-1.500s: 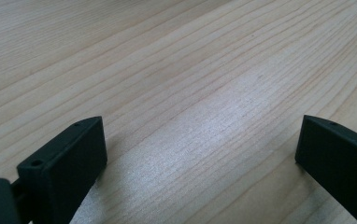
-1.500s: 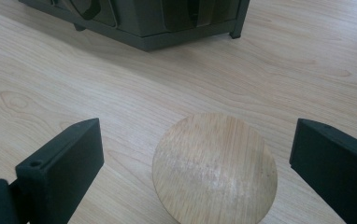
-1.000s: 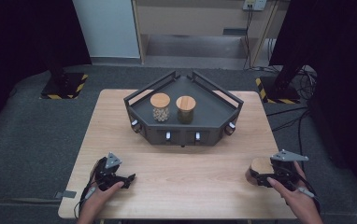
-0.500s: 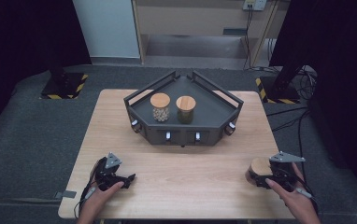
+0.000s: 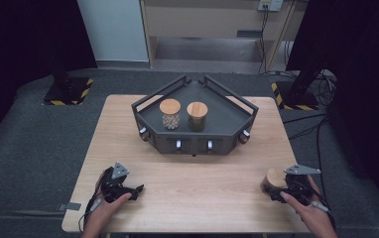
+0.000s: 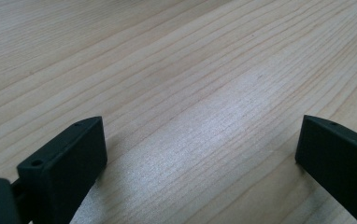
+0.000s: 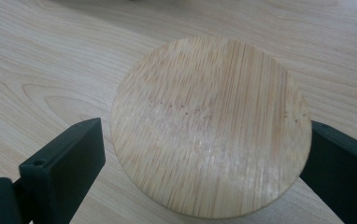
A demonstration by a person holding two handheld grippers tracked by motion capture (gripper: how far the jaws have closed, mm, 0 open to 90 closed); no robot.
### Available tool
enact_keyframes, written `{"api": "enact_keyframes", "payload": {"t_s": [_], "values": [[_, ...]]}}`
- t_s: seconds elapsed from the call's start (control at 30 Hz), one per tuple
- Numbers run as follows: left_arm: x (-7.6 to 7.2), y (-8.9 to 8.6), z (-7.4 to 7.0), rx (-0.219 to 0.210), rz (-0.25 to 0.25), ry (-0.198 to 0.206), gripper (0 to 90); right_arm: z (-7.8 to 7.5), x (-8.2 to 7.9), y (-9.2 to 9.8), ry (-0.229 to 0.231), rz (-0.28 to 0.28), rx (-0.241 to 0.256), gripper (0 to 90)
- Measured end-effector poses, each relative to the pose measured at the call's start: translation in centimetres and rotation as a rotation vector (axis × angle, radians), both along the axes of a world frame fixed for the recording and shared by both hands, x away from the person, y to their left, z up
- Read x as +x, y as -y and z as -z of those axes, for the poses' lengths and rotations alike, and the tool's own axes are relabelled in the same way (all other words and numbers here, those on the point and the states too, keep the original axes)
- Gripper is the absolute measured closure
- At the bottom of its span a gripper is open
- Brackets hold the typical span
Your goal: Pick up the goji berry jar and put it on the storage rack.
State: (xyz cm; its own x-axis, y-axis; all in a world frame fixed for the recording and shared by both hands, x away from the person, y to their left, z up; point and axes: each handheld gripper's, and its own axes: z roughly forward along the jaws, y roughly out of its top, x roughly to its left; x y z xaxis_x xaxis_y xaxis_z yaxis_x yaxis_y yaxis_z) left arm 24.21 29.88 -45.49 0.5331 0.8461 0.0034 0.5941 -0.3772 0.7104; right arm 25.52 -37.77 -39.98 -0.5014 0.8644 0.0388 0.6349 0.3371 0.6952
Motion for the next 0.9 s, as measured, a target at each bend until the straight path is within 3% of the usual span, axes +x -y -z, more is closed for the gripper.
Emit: {"api": "enact_keyframes", "payload": {"t_s": [0.57, 0.9], "values": [[0.0, 0.0, 0.0, 0.000, 0.000, 0.000, 0.7, 0.7, 0.1, 0.2, -0.022, 0.007, 0.004, 5.5], [0.0, 0.0, 0.0, 0.000, 0.000, 0.000, 0.7, 1.2, 0.3, 0.3, -0.022, 0.010, 0.016, 15.4]]}}
